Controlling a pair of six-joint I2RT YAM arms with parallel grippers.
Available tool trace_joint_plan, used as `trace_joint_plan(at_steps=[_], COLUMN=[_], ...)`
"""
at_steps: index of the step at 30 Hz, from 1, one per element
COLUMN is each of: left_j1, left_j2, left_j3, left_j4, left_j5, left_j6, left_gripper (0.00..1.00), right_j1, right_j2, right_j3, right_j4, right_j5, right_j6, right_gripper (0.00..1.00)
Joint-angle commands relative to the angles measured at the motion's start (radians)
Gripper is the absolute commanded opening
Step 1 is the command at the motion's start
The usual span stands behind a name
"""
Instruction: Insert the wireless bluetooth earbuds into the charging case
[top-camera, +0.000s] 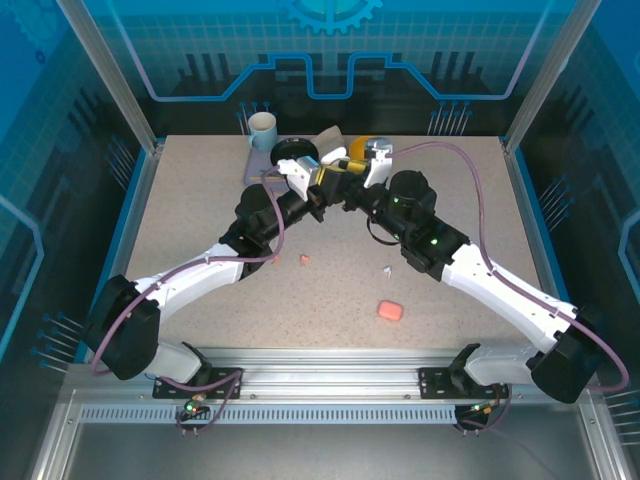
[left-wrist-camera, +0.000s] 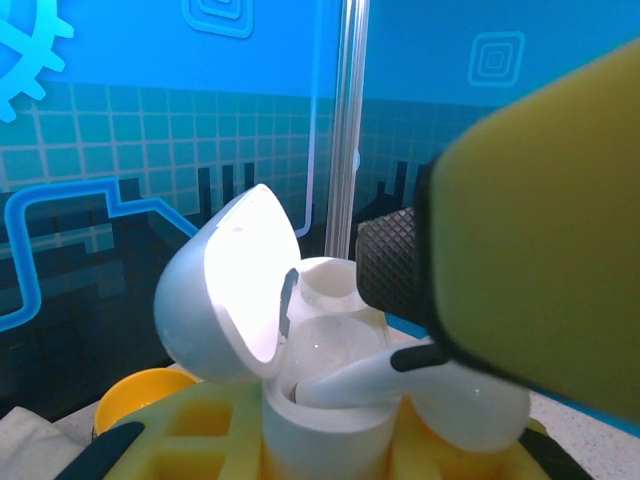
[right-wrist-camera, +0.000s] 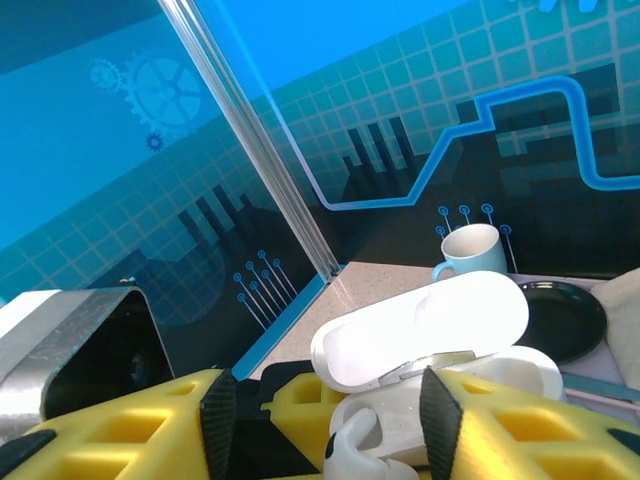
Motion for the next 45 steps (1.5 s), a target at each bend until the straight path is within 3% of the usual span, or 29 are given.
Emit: trace_joint_plan(at_steps=[1, 8, 23, 34, 45], left_j1=[0.006, 0.005, 0.005, 0.005, 0.005], left_j2=[-0.022, -0.025, -0.022, -0.016, -0.02], left_j3=[0.029, 0.021, 0.012, -0.005, -0.021], left_j4=[0.051, 0.048, 0.052, 0.07, 0.07], left_j5=[-0.003, -0.003, -0.005, -0.006, 0.004], left_j6=[-0.017, -0.017, -0.02, -0.022, -0.015], left_gripper=[0.0, 0.0, 0.0, 0.0, 0.0], right_j1=[-0.006, -0.033, -0.098, -0.169, -0.159], right_j2=[0.02, 0.045, 0.033, -0.045, -0.027], right_j3=[0.055, 0.087, 0.088, 0.172, 0.171], right_j4=[-0.026, -0.03, -0.018, -0.356, -0.325], right_j5=[-0.003, -0.033, -0.094, -0.25, -0.345], right_j6=[0.018, 0.096, 0.21, 0.375, 0.595], right_gripper=[0.59, 0.65, 0.66, 0.68, 0.7])
